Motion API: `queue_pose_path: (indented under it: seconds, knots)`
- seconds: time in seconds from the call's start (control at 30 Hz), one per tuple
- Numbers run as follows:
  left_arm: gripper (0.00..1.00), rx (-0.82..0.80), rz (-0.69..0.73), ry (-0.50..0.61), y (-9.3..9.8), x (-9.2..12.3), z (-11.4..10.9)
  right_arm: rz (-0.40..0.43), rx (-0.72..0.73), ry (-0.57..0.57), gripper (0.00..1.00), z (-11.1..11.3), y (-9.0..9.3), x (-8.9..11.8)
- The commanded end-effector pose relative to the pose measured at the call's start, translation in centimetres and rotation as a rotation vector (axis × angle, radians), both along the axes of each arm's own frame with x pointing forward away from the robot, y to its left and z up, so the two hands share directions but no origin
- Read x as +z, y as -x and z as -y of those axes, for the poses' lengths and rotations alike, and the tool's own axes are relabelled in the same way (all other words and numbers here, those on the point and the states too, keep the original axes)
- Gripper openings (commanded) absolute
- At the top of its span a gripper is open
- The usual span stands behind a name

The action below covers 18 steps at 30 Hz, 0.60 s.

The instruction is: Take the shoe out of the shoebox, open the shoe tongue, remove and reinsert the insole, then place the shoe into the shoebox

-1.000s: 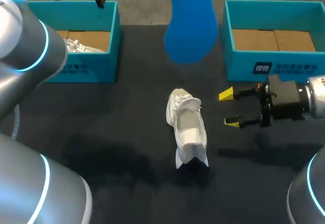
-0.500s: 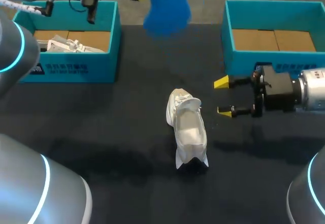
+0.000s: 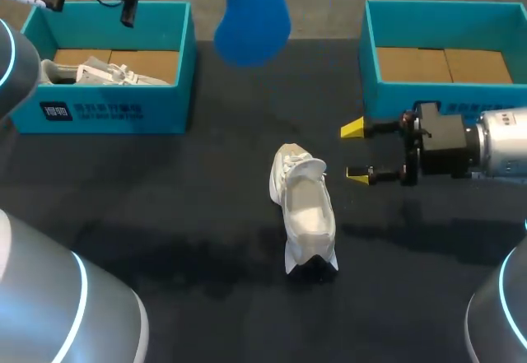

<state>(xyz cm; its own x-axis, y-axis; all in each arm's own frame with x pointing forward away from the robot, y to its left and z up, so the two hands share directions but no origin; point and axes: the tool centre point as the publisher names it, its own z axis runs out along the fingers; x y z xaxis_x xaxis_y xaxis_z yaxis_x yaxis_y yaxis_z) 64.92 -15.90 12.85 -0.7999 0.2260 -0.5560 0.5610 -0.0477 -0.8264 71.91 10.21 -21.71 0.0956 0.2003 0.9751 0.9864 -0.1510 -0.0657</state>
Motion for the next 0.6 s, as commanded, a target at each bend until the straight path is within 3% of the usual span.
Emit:
queue_pose_path:
  seconds: [0.03,0.13,0.37,0.57,0.6]
  knots:
    - [0.00,-0.002,0.001,0.000,-0.1,0.0,0.2,-0.002,-0.001,0.004,1.00,-0.2,0.0,0.0]
    - [0.00,-0.003,0.020,0.007,0.0,-0.5,0.5,-0.002,-0.001,0.004,1.00,-0.2,0.0,0.0]
    - [0.00,0.065,0.442,0.021,-0.8,-4.2,1.4,-0.002,-0.001,0.004,1.00,-0.2,0.0,0.0]
    - [0.00,0.042,0.623,0.185,-1.6,-5.4,0.3,-0.002,-0.001,0.004,1.00,-0.2,0.0,0.0]
    - [0.00,0.023,0.716,0.334,-1.6,-6.1,-1.0,-0.002,-0.001,0.004,1.00,-0.2,0.0,0.0]
